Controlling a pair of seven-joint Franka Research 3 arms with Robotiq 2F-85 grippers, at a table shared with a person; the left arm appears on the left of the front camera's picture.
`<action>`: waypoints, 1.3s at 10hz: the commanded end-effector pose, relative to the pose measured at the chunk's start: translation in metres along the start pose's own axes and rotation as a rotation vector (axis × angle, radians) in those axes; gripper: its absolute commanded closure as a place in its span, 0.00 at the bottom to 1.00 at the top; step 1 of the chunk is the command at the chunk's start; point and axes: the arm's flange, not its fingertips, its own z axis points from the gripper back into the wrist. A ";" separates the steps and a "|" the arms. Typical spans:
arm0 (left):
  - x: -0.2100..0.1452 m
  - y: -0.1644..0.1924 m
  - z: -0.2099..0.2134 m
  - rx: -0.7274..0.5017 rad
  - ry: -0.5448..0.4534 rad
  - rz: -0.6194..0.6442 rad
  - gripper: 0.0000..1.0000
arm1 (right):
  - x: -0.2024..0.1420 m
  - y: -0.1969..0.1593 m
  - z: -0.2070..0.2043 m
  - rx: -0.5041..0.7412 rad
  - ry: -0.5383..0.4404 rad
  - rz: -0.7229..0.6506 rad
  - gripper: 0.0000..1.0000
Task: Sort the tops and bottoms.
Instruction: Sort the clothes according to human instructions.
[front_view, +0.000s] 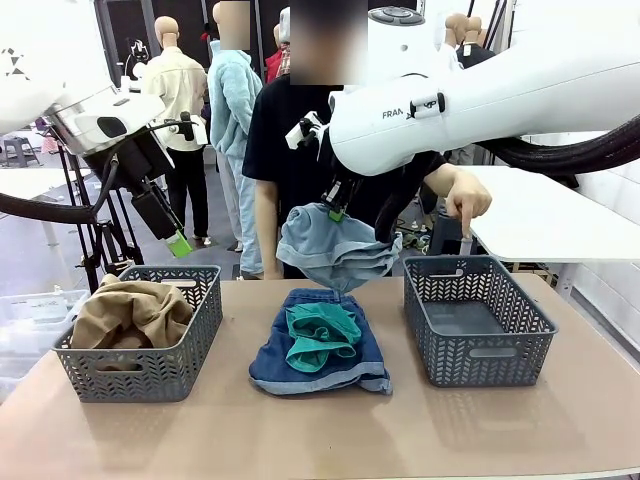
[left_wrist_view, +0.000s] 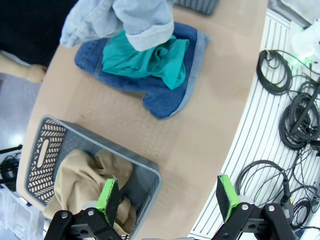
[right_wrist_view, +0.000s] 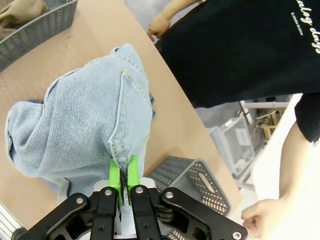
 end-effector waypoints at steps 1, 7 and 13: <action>0.000 0.000 0.002 0.001 0.013 -0.002 0.00 | -0.003 -0.004 0.018 -0.019 -0.031 -0.017 1.00; 0.000 0.000 0.002 0.001 0.013 -0.002 0.00 | -0.091 -0.052 0.125 -0.216 -0.054 -0.332 1.00; 0.000 0.000 0.002 0.001 0.013 -0.002 0.00 | -0.157 -0.069 0.111 -0.210 0.028 -0.487 1.00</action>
